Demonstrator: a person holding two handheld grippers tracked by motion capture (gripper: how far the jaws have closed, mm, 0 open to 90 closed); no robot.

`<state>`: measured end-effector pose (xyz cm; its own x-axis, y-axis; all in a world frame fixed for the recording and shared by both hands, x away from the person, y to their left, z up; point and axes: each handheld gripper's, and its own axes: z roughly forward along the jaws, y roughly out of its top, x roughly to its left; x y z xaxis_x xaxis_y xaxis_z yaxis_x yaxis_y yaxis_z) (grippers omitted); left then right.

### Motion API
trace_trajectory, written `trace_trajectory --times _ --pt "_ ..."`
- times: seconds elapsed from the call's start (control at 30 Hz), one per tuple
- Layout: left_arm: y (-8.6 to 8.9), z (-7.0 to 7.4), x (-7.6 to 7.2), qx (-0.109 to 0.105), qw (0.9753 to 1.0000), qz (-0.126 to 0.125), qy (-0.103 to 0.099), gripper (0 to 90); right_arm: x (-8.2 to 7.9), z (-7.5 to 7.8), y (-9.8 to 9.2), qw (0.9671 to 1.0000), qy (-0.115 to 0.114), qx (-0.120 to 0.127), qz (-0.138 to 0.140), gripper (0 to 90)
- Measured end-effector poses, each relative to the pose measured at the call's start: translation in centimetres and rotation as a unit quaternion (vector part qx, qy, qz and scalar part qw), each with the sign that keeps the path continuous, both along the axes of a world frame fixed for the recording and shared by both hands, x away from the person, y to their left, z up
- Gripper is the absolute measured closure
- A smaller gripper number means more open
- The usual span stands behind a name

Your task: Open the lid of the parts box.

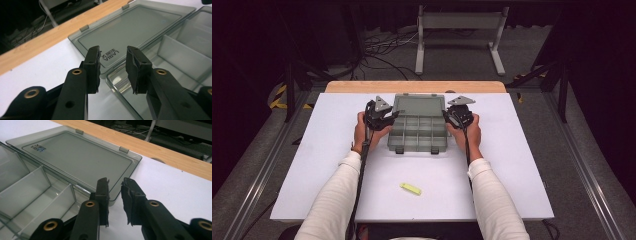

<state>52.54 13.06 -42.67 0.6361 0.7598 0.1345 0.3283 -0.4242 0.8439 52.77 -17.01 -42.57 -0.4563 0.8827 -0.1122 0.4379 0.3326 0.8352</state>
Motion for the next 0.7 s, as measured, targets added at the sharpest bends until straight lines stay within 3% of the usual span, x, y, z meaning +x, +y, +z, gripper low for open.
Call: trace_trajectory --times 0.07,0.2,0.33,0.57,0.7 --pt "0.2 0.3 -0.4 -0.002 1.0000 -0.005 -0.006 63.6 -0.2 0.2 -0.2 1.0000 -0.005 0.007 0.002 74.1" --pt "0.3 0.7 -1.3 0.035 0.9988 -0.022 -0.027 62.4 -0.9 0.6 -0.6 0.9998 -0.017 0.005 0.011 73.4" --pt "0.4 1.0 -2.2 0.037 0.9980 -0.039 -0.033 61.3 -1.5 1.0 -0.7 0.9993 -0.027 -0.007 0.023 72.3" --pt "0.6 1.4 -3.5 0.046 0.9954 -0.067 -0.051 59.6 -2.5 1.4 -0.9 0.9988 -0.032 -0.001 0.038 70.9" --pt "0.9 1.5 -4.2 0.047 0.9946 -0.079 -0.048 57.4 -3.0 1.4 -1.1 0.9988 -0.027 0.003 0.039 70.7"
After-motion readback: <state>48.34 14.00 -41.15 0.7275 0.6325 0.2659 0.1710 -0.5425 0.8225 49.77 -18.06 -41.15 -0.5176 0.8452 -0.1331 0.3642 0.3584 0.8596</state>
